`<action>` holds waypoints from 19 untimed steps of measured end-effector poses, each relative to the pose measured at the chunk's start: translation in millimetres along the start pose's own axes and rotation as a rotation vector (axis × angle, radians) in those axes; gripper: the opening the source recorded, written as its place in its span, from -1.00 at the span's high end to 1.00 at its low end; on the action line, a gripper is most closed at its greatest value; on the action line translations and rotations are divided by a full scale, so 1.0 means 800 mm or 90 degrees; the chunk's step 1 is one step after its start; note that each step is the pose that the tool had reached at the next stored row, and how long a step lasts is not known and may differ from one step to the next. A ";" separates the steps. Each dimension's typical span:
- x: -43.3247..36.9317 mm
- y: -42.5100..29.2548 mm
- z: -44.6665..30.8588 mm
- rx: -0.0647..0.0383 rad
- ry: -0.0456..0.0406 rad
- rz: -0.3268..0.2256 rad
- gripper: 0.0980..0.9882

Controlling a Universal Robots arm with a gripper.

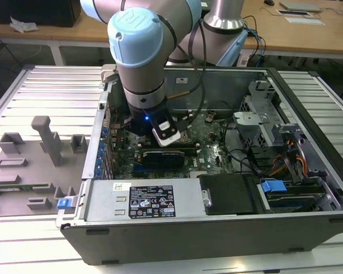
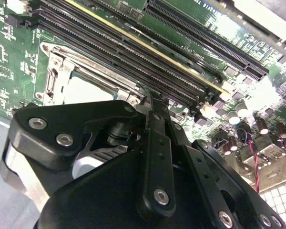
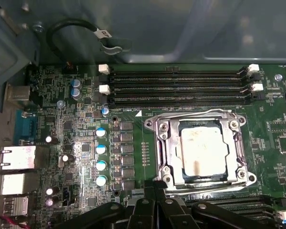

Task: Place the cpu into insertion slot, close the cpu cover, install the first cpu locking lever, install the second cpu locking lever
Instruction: 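Install the second cpu locking lever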

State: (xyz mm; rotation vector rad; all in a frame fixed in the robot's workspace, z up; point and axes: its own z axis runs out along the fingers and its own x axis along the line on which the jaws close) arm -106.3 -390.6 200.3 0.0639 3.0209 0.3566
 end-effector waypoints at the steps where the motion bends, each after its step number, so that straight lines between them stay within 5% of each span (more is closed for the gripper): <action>1: 0.000 0.0006 0.0001 0.000 0.0001 0.000 0.98; 19: 0.001 0.0026 0.0048 -0.001 0.0002 0.000 0.98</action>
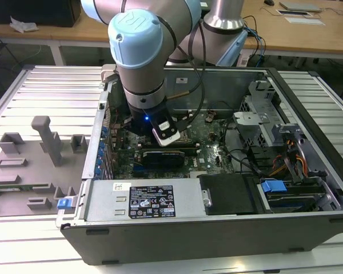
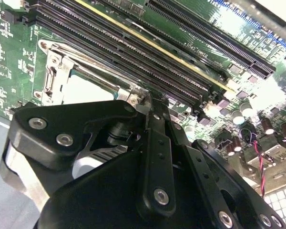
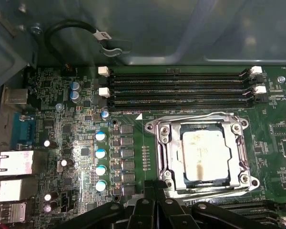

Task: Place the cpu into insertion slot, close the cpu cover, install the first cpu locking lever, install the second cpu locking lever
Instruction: 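Install the second cpu locking lever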

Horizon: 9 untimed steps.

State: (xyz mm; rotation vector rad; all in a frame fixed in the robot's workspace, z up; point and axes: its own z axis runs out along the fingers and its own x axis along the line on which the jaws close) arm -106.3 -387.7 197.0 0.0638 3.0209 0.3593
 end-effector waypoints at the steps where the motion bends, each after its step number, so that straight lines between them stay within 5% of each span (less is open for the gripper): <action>1: 0.000 0.0002 -0.0006 0.000 0.0000 0.000 0.98; 4: -0.001 0.0022 -0.0080 0.000 -0.0001 0.000 0.98; 9: -0.004 0.0098 -0.0376 0.005 -0.0003 0.000 0.98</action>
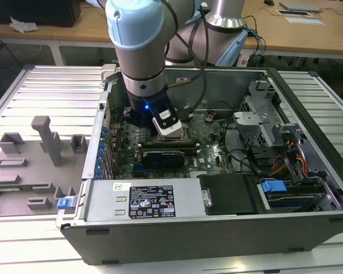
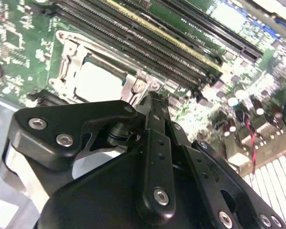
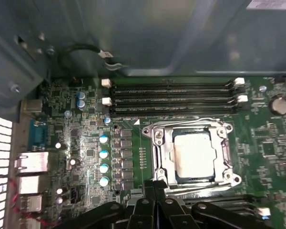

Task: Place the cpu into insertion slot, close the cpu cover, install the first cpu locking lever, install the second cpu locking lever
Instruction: 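Install the second cpu locking lever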

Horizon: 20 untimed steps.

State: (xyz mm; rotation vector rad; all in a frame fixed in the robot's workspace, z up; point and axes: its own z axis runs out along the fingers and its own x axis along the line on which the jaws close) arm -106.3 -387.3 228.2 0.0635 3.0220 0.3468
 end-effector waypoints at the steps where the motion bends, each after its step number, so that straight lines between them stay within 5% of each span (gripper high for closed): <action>1: 0.000 0.0002 -0.0006 0.008 -0.0003 -0.001 0.98; 2: -0.001 0.0001 -0.0007 0.023 -0.0007 -0.002 0.98; 4: -0.003 0.0002 -0.0004 0.029 -0.0013 -0.001 0.98; 14: -0.052 0.0063 0.0057 0.031 0.0032 0.002 0.98; 20: -0.055 0.0298 0.0115 0.039 0.0036 0.002 0.98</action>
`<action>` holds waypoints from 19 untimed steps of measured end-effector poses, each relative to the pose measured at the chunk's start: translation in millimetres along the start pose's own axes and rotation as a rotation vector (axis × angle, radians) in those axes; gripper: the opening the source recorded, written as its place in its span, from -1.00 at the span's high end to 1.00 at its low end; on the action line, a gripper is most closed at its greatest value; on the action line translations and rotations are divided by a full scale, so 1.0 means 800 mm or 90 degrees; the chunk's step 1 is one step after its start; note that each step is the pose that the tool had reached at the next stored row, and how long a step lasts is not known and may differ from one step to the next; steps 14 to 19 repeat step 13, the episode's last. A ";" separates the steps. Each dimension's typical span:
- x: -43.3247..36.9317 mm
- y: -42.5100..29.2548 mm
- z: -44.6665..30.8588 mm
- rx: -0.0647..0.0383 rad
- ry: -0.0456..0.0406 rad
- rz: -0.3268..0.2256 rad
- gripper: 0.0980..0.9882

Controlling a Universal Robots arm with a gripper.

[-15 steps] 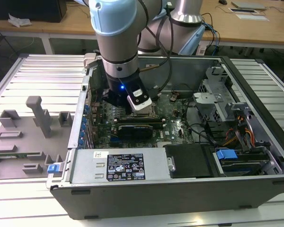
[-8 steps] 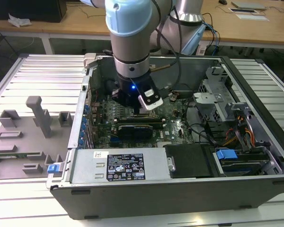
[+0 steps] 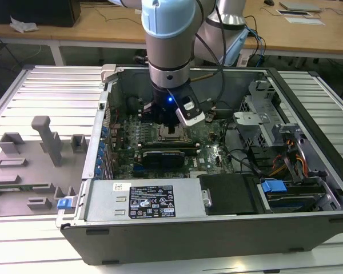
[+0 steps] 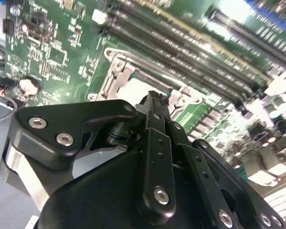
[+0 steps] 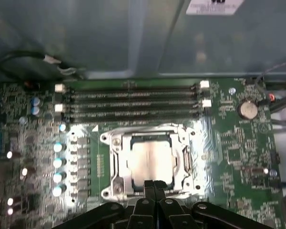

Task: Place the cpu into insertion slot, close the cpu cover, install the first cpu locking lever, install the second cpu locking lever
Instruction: 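Install the second cpu locking lever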

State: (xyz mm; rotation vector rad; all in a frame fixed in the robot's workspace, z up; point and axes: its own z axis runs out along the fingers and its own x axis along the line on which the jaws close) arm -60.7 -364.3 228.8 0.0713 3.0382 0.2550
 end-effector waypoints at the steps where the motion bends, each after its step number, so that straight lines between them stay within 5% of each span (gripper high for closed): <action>1: 0.000 0.0040 0.0007 0.002 -0.0001 0.000 0.98; 6: -0.001 0.0194 0.0035 0.020 0.0001 -0.002 0.98; 19: -0.001 0.0194 0.0035 0.021 0.0001 -0.002 0.98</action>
